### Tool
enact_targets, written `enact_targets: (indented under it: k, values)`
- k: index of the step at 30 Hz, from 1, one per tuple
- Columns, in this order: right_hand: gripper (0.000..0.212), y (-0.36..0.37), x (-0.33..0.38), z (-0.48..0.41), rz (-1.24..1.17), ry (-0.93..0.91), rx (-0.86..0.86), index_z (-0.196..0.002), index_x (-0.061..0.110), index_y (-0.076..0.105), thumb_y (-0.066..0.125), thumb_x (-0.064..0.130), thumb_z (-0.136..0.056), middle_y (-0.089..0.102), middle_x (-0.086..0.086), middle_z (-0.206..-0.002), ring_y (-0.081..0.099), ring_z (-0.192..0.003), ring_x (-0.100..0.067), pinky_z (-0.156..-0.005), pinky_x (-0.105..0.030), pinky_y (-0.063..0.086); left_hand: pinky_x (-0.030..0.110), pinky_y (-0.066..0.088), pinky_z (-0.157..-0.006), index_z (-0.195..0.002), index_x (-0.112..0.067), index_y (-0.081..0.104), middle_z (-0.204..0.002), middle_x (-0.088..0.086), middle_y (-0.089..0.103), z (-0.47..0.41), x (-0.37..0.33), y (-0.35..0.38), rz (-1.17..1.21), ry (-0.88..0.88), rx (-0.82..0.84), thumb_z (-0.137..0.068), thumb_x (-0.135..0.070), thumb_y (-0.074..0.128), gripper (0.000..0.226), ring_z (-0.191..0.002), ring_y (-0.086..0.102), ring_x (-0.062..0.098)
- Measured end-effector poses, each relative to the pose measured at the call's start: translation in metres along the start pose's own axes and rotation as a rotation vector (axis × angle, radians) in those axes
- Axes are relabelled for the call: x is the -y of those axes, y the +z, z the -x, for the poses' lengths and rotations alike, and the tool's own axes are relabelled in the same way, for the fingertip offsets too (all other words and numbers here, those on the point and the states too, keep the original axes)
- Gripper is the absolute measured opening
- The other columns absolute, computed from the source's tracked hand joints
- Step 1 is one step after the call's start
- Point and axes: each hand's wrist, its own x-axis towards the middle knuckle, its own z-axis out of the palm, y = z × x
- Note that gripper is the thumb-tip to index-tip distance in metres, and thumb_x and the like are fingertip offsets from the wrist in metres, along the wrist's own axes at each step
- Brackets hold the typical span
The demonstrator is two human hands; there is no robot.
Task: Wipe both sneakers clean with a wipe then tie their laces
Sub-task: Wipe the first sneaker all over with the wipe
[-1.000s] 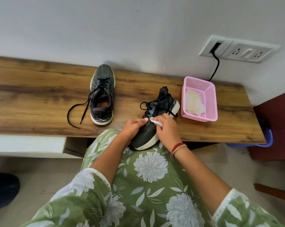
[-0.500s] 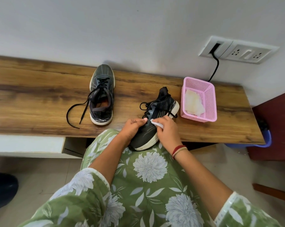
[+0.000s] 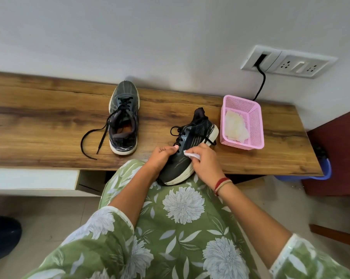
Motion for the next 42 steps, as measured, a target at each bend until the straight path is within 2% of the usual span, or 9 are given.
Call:
enact_targets:
  k: [4, 6, 11, 16, 21, 30, 33, 37, 42]
  values:
    - [0.016, -0.011, -0.003, -0.016, -0.291, 0.175, -0.012, -0.091, 0.016, 0.072, 0.061, 0.005, -0.085, 0.065, 0.007, -0.087, 0.058, -0.083, -0.012, -0.08, -0.029, 0.051, 0.023, 0.048, -0.059, -0.072, -0.011, 0.065, -0.068, 0.006, 0.067, 0.002, -0.002, 0.0, -0.012, -0.015, 0.004, -0.094, -0.027, 0.056, 0.029, -0.058, 0.061, 0.015]
    - [0.021, -0.012, -0.007, -0.026, -0.182, 0.152, -0.174, -0.094, 0.015, 0.072, 0.057, 0.003, -0.086, 0.065, 0.0, -0.094, 0.058, -0.086, -0.014, -0.084, -0.035, 0.05, 0.024, 0.048, -0.061, -0.073, -0.011, 0.066, -0.069, 0.006, 0.068, 0.002, -0.002, 0.001, -0.009, -0.003, 0.02, -0.095, -0.027, 0.056, 0.029, -0.059, 0.061, 0.015]
    - [0.02, 0.009, -0.002, 0.0, 0.044, 0.002, -0.119, -0.105, 0.013, 0.068, 0.055, 0.009, -0.09, 0.05, 0.001, -0.095, 0.05, -0.084, -0.015, -0.077, -0.028, 0.048, 0.025, 0.048, -0.061, -0.067, -0.014, 0.067, -0.068, 0.006, 0.067, 0.002, -0.001, -0.001, -0.016, 0.03, 0.039, -0.093, -0.021, 0.058, 0.028, -0.059, 0.06, 0.015]
    - [0.017, -0.009, -0.005, 0.001, -0.091, 0.038, 0.075, -0.094, 0.017, 0.071, 0.059, 0.007, -0.087, 0.058, -0.001, -0.096, 0.053, -0.08, -0.014, -0.068, -0.018, 0.044, 0.022, 0.034, -0.05, -0.053, -0.018, 0.052, -0.052, 0.001, 0.047, 0.002, 0.001, -0.003, -0.067, 0.07, 0.079, -0.089, -0.008, 0.057, 0.038, -0.048, 0.043, 0.01]
    - [0.019, -0.014, -0.008, -0.033, -0.105, 0.086, -0.212, -0.096, 0.017, 0.072, 0.059, 0.007, -0.086, 0.062, -0.005, -0.099, 0.057, -0.087, -0.019, -0.074, -0.022, 0.044, 0.015, 0.041, -0.048, -0.059, -0.011, 0.057, -0.052, -0.003, 0.058, 0.004, -0.002, -0.001, -0.062, 0.078, 0.104, -0.089, 0.001, 0.052, 0.033, -0.047, 0.053, 0.007]
    - [0.018, 0.009, -0.002, 0.004, 0.007, 0.028, -0.107, -0.098, 0.013, 0.07, 0.057, 0.006, -0.087, 0.052, 0.001, -0.094, 0.053, -0.087, -0.018, -0.078, -0.03, 0.046, 0.016, 0.04, -0.05, -0.048, -0.018, 0.062, -0.052, -0.005, 0.056, 0.0, 0.002, -0.004, -0.083, 0.089, 0.109, -0.082, 0.012, 0.048, 0.047, -0.051, 0.051, 0.006]
    - [0.016, -0.007, -0.004, -0.004, -0.017, -0.003, 0.019, -0.093, 0.015, 0.071, 0.059, 0.008, -0.086, 0.056, 0.001, -0.092, 0.051, -0.081, -0.013, -0.075, -0.026, 0.044, 0.017, 0.039, -0.05, -0.054, -0.016, 0.06, -0.052, -0.003, 0.055, 0.001, 0.002, -0.004, -0.072, 0.09, 0.104, -0.083, 0.01, 0.048, 0.04, -0.051, 0.05, 0.007]
    - [0.017, -0.005, -0.002, -0.017, -0.089, 0.102, -0.204, -0.095, 0.014, 0.07, 0.058, 0.005, -0.086, 0.057, -0.001, -0.096, 0.052, -0.084, -0.015, -0.08, -0.03, 0.047, 0.017, 0.043, -0.05, -0.056, -0.018, 0.065, -0.058, -0.003, 0.062, 0.003, 0.002, -0.003, -0.045, 0.087, 0.132, -0.085, 0.008, 0.05, 0.041, -0.053, 0.055, 0.009]
    - [0.02, 0.009, 0.003, 0.004, 0.065, 0.032, -0.091, -0.104, 0.014, 0.069, 0.056, 0.009, -0.089, 0.052, 0.001, -0.097, 0.051, -0.086, -0.016, -0.079, -0.028, 0.046, 0.024, 0.049, -0.066, -0.07, -0.012, 0.067, -0.077, 0.001, 0.068, 0.002, 0.004, -0.005, -0.096, 0.115, 0.116, -0.077, -0.001, 0.067, 0.014, -0.07, 0.06, 0.017]
